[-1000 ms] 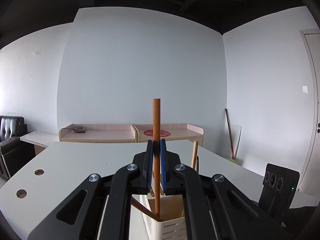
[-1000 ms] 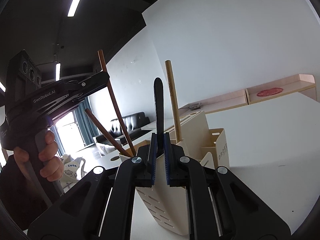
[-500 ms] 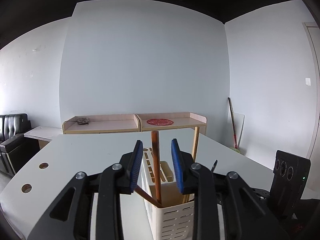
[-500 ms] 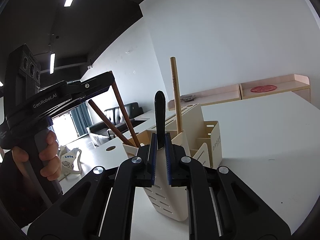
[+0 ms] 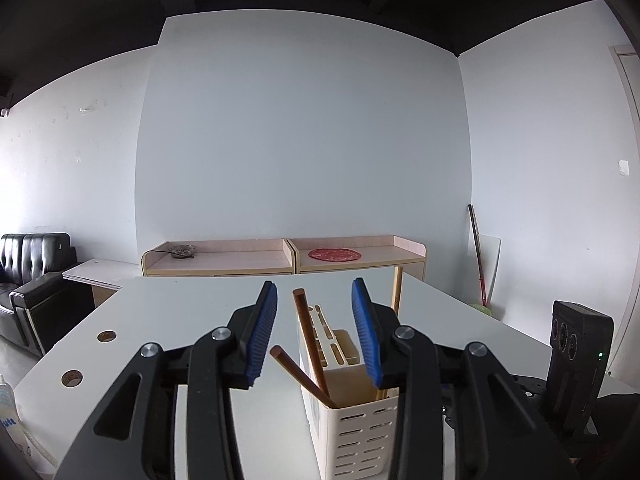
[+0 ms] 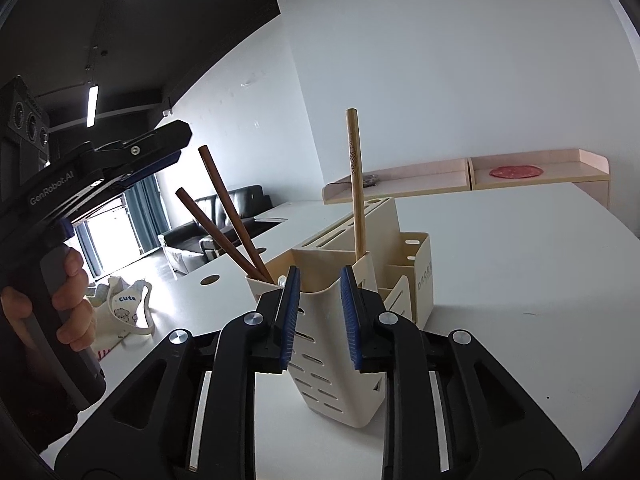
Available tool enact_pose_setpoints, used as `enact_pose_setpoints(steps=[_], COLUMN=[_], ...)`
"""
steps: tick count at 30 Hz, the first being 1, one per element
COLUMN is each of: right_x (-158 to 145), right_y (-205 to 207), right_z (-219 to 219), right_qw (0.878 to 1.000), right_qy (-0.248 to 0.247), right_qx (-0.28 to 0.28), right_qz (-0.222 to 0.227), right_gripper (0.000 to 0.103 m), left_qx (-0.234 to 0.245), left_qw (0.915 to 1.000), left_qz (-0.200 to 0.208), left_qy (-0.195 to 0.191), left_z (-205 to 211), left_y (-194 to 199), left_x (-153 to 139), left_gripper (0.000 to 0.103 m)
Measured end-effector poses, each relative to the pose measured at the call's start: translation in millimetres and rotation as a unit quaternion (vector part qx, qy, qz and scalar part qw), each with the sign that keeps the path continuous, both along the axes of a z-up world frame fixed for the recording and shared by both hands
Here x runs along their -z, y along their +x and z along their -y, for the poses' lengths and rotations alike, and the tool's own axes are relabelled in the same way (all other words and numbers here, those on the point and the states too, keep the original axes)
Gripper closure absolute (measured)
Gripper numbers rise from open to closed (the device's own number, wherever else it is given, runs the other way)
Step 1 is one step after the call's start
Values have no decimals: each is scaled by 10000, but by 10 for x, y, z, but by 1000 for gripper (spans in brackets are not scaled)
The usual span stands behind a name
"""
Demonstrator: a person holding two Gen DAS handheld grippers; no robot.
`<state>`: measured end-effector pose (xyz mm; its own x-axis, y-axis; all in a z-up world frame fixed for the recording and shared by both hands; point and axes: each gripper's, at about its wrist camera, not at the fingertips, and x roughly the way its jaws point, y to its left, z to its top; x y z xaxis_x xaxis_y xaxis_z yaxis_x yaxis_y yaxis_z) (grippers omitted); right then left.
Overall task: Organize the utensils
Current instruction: 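Open both grippers to drop the spoon and chopstick into the holder, then lower the left gripper onto the clear spoon while the right lowers onto bamboo chopsticks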
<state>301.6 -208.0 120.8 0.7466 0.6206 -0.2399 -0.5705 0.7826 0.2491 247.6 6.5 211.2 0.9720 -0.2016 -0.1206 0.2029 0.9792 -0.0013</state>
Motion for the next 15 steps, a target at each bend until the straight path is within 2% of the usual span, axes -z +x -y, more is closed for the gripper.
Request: enact_pose_setpoints(steps=[5,8,12,15], right_x=[-25,-14,61,155], right_y=[-12,-53,-90,-102], right_z=[43,68,141,209], right_qw=[9999,9997,9970,9909], right_qy=[109,23,-155,-320], right_qx=[7,36,74,155], right_qz=[-105,-234,-754,-1299], right_gripper=[81,79,76,76], left_qx=[48,206,578,905], left_qw=[9999,9997,9974,9933], left_qz=[118,57,-5,-284], left_qy=[32,107,420,656], left_z=[-57,-74,-70,-45], left_y=[-121,-203,-376,-450], left_x=[-39,-33,8,106], left_gripper=[65,65,65,65])
